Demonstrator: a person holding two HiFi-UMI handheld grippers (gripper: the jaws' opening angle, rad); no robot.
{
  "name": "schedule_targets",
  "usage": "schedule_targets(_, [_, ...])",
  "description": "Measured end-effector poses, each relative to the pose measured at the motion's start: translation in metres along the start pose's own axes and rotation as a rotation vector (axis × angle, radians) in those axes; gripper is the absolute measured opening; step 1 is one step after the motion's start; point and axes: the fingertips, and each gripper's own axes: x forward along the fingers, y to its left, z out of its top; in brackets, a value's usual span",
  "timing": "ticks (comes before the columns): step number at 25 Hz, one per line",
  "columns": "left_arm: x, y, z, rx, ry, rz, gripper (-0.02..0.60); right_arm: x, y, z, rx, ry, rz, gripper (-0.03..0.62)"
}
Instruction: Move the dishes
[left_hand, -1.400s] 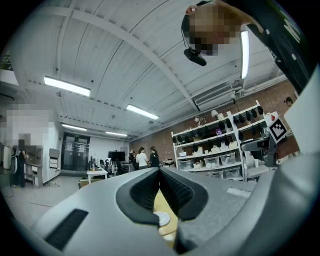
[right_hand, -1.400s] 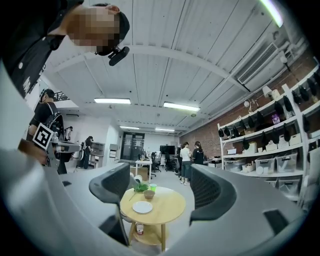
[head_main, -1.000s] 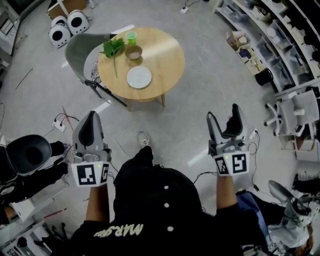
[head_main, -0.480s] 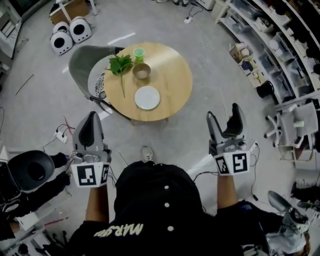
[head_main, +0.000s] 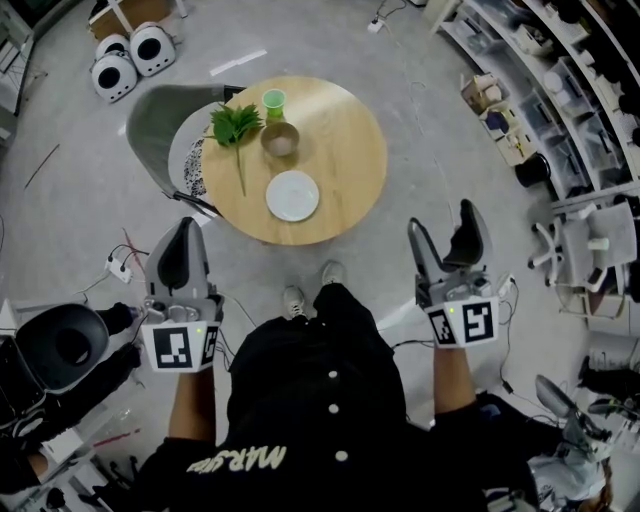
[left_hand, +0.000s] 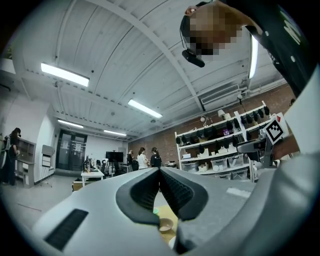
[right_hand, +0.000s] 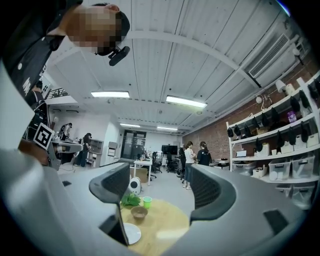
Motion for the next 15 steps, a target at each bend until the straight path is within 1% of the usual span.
schedule_targets(4, [0.022, -0.004, -0.006, 0.004, 0.006, 0.015, 0.003, 0.020, -0.017, -0.012, 0.009, 0.011, 0.024, 0.364])
schedule_targets(9, [0.057, -0.002, -0.006, 0.000, 0.011, 0.064, 0.003, 0.060, -0.045, -0.019, 0.024, 0.008, 0.058, 0.364])
schedule_targets(13, [0.089, -0.005, -0.005, 0.041, 0.018, 0.086, 0.003, 0.094, -0.072, -0.020, 0.027, 0.002, 0.100, 0.364])
schedule_targets(15, [0.105, -0.006, -0.005, 0.039, 0.016, 0.104, 0.003, 0.110, -0.083, -0.024, 0.027, 0.005, 0.120, 0.364])
